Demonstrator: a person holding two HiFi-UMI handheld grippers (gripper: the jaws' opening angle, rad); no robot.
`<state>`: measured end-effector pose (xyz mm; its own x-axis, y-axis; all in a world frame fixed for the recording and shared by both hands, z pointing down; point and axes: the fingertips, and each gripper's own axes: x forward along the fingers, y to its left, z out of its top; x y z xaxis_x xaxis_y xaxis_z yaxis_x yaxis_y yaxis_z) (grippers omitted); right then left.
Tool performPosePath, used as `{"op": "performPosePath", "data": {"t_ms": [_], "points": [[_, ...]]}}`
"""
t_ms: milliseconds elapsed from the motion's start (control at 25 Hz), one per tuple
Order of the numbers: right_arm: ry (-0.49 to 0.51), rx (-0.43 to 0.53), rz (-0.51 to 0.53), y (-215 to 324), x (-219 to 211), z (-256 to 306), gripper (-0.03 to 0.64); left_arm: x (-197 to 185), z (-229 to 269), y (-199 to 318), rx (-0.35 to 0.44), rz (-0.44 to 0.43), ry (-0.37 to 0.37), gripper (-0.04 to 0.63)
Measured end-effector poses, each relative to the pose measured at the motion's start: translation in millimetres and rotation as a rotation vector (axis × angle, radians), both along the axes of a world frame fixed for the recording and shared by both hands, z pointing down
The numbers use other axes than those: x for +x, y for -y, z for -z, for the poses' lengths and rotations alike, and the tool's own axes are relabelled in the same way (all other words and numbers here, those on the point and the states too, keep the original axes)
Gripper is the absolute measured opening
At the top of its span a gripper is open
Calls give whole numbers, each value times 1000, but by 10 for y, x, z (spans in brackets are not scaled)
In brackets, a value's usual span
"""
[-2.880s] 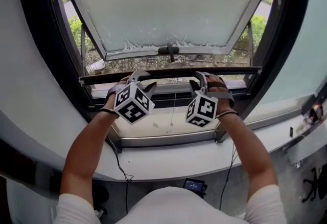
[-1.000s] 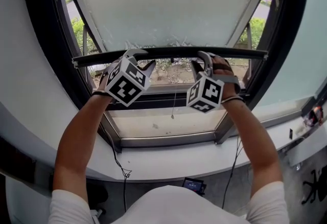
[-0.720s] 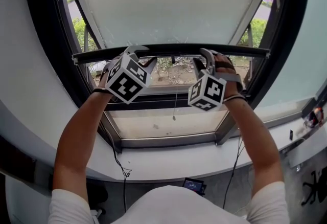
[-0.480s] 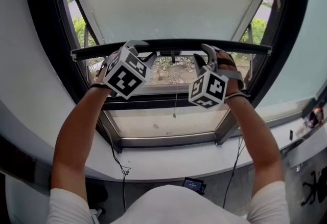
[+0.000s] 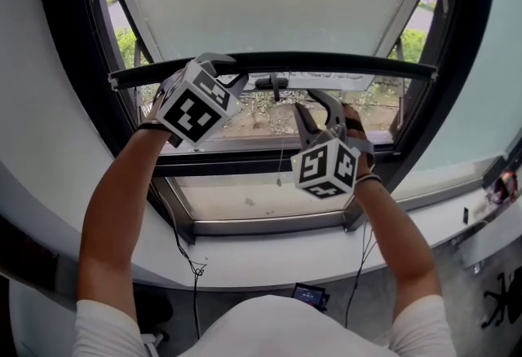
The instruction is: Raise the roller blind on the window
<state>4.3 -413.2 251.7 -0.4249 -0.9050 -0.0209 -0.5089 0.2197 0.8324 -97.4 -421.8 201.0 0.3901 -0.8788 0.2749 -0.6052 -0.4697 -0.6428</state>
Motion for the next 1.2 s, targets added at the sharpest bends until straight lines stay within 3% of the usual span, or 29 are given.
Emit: {"op": "performPosePath", "data": {"t_ms": [240,880,1200], "points": [[-34,-90,19,-38,-75,-437,137,-10,53,-15,11,-1,-5,91],[46,-282,27,10,-29,-869,137,-4,555,7,83,10,-23,91],[101,-395,67,-26,-148,-1003,138,-2,794,10,100,23,12,91]]}}
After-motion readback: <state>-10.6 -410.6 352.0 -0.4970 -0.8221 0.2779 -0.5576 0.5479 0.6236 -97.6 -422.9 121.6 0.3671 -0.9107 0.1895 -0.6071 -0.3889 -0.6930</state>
